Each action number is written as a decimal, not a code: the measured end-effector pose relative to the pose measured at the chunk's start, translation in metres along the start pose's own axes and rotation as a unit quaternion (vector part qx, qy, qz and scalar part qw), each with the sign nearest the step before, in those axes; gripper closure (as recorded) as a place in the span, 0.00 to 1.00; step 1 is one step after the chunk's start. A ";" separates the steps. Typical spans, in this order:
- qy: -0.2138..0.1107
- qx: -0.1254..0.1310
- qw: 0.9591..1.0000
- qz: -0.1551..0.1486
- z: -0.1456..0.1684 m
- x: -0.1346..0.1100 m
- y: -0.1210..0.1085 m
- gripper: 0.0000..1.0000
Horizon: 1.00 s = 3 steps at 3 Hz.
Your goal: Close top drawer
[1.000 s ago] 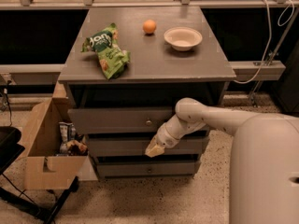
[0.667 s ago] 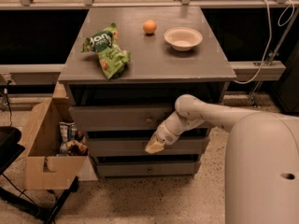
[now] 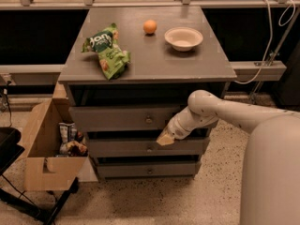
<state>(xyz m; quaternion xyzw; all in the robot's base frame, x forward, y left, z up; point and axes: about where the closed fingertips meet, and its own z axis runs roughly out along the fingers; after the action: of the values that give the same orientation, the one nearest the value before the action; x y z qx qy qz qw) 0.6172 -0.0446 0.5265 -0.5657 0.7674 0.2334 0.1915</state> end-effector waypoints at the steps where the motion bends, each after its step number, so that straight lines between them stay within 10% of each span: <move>1: 0.010 0.068 0.997 0.017 -0.058 0.006 0.005 1.00; 2: 0.013 0.137 0.990 0.027 -0.118 0.004 0.015 1.00; 3: 0.012 0.145 0.989 0.021 -0.127 -0.004 0.017 0.82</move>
Offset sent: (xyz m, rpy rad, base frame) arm -0.0337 -0.1131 0.1701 -0.1614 -0.3139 -0.3307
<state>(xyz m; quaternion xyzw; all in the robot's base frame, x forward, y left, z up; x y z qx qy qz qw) 0.5983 -0.1103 0.6353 -0.5185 0.8069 0.1170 0.2575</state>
